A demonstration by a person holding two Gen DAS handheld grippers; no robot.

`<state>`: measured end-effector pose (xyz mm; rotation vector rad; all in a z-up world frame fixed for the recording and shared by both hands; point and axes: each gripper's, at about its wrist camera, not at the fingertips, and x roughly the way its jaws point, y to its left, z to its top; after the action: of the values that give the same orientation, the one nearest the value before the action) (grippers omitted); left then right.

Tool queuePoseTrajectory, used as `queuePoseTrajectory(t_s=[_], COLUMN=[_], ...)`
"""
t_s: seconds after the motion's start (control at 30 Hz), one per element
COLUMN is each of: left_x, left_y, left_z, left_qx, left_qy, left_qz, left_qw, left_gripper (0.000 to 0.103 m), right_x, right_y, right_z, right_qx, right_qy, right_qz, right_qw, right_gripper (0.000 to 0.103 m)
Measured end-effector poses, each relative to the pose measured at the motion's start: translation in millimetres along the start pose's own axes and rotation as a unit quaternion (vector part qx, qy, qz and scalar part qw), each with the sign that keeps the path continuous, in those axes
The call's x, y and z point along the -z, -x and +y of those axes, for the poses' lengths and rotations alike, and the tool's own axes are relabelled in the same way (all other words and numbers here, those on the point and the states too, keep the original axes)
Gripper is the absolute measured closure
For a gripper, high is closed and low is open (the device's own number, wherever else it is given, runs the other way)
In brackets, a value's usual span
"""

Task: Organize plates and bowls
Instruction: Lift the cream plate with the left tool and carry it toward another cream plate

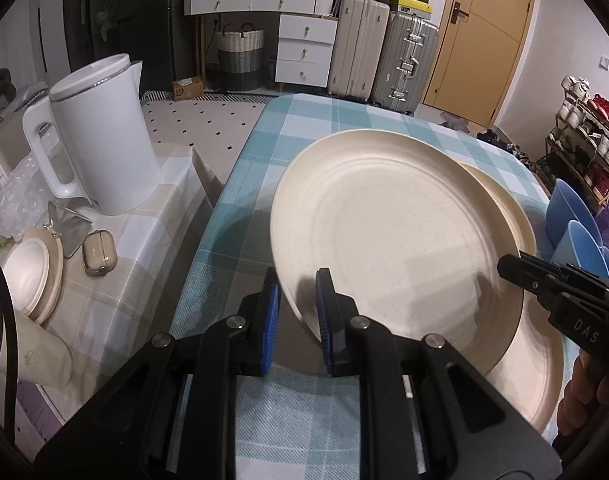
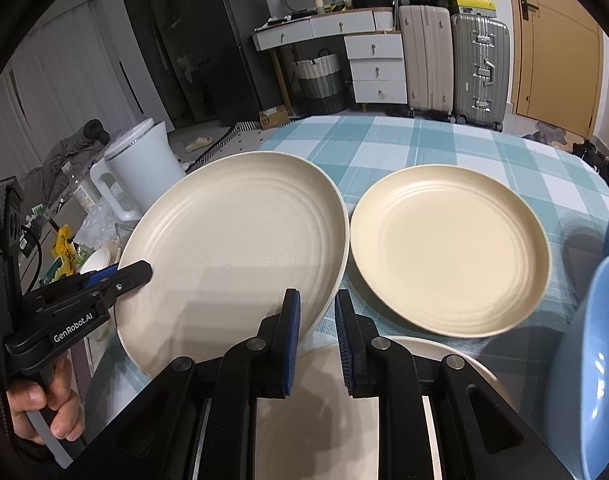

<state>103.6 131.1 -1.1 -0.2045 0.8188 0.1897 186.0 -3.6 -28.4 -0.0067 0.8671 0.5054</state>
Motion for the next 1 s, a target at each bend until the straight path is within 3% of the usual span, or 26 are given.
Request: queuePoseTrajectory(t_s=[1.0], left_x=[18], left_y=[93], left_z=[-86], left_qx=[0.025], left_qy=[-0.05], left_qz=[-0.031], left_qw=[0.9979], left_gripper=[0.088], right_x=[39], right_y=[113], right_z=[-24], right_qx=[0.018], right_qy=[-0.03], right_qz=[-0.054], right_qw=[0.998], right_gripper=[0.085])
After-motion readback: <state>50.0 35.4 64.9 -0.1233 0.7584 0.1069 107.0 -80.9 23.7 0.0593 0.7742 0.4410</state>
